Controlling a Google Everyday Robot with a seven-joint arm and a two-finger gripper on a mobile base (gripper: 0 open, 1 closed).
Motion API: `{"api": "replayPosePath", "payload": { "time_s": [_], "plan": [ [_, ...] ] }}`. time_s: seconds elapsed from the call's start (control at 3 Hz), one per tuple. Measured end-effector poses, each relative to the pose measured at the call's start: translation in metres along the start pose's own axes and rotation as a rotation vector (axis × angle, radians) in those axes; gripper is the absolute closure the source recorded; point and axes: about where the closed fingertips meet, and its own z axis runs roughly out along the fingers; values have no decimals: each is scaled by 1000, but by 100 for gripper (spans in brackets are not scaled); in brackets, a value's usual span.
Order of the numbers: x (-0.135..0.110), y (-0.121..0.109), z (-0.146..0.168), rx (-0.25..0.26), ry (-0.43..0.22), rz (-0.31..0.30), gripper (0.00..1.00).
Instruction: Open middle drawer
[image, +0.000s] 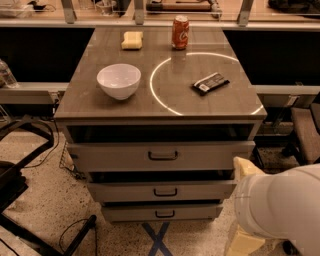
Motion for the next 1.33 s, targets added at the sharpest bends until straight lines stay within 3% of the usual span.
{"api": "replayPosePath", "payload": {
  "time_s": [0.33,0.67,1.0,1.33],
  "plan": [
    [-24,16,51,-36,12,-74,0],
    [-56,64,137,-137,-4,-225,0],
    [-71,91,193,-195,-12,-315,0],
    [-79,95,232,-206,-3,-344,0]
  ]
}}
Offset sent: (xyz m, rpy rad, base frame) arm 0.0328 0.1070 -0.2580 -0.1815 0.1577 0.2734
